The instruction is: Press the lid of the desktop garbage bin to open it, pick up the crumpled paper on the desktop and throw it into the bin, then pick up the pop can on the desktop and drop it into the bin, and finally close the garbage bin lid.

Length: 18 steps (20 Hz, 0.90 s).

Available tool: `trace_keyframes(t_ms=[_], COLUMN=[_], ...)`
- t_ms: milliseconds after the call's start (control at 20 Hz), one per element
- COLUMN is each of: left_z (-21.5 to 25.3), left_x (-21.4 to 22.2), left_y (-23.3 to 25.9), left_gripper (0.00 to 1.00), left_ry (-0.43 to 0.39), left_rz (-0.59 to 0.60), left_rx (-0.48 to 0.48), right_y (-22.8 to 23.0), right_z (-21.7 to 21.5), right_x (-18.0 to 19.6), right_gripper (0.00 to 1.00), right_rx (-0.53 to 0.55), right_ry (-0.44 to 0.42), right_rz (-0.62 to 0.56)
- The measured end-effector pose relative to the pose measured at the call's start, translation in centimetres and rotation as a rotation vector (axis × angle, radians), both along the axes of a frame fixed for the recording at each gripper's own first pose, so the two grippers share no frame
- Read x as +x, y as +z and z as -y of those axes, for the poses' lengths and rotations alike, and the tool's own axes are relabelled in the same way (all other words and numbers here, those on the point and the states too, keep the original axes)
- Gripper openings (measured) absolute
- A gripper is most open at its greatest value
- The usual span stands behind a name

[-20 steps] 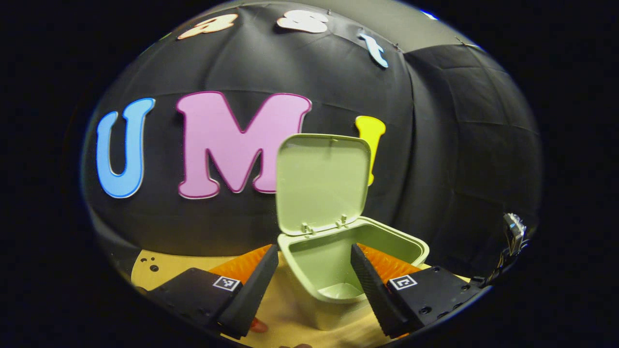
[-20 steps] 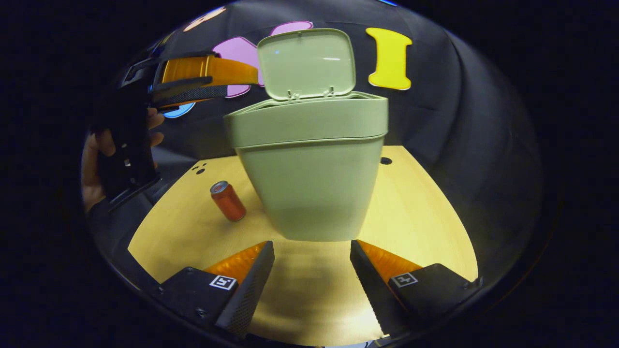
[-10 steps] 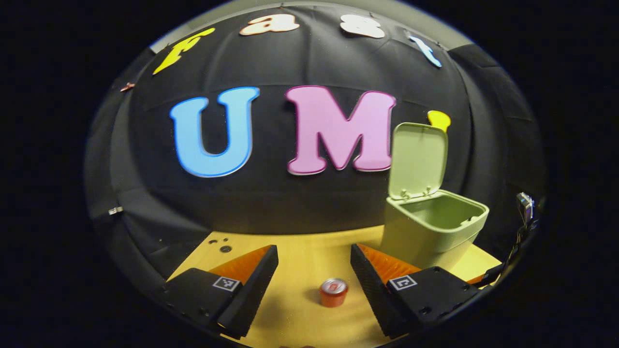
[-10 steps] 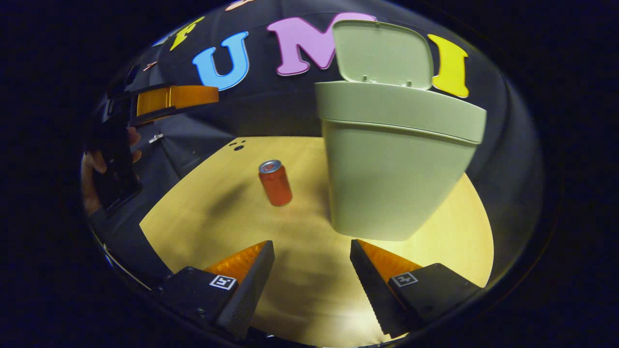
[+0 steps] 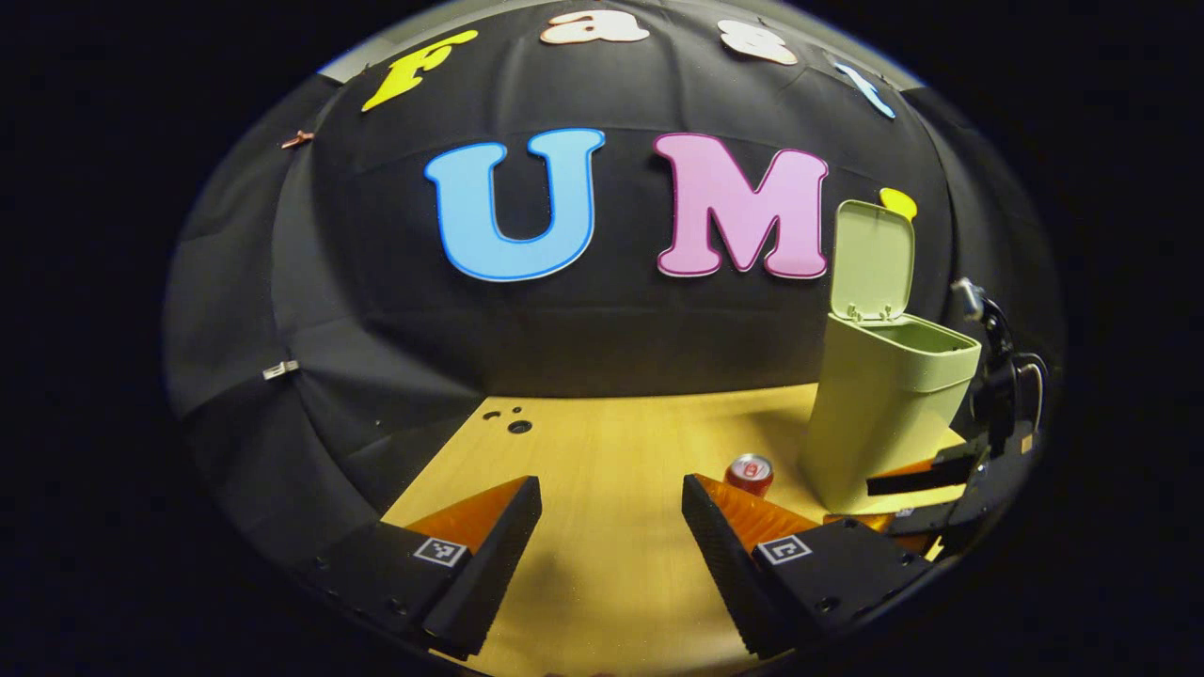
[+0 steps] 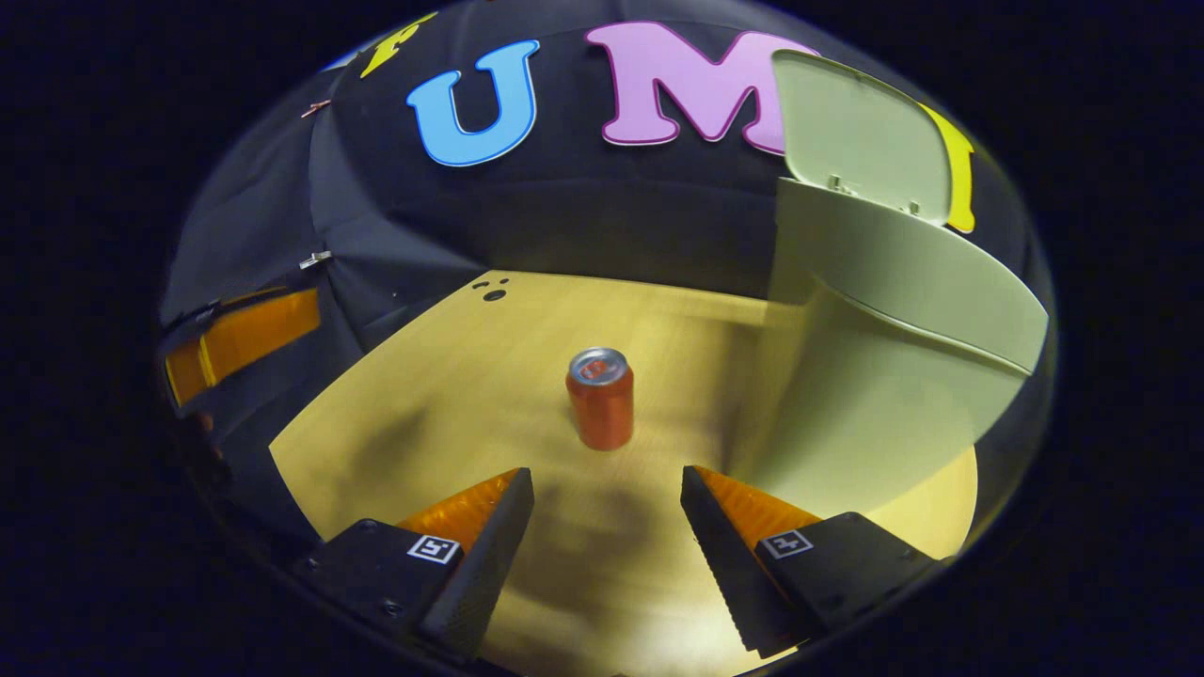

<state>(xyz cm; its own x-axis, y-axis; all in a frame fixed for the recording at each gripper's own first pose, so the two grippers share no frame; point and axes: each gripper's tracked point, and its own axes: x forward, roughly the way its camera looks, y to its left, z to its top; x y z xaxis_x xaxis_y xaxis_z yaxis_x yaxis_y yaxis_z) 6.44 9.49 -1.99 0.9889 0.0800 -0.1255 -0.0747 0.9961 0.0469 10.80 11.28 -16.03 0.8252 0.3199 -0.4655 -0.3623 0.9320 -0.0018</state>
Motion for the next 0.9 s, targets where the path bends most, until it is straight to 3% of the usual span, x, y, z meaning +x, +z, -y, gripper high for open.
trace_keyframes(t_ms=[300, 900], left_z=[-3.2, -7.5], left_x=[-2.0, -4.0], left_y=[-1.8, -3.8], left_gripper=[0.96, 0.96], left_ry=[0.054, 0.169], left_rz=[-0.044, -0.106], left_rx=[0.003, -0.001], right_y=[-1.2, -6.2], right_z=[-3.2, -4.1], right_x=[4.5, 10.3], right_gripper=[0.99, 0.99], right_rx=[-0.017, -0.037], right_ry=[0.004, -0.079], right_rz=[-0.007, -0.092])
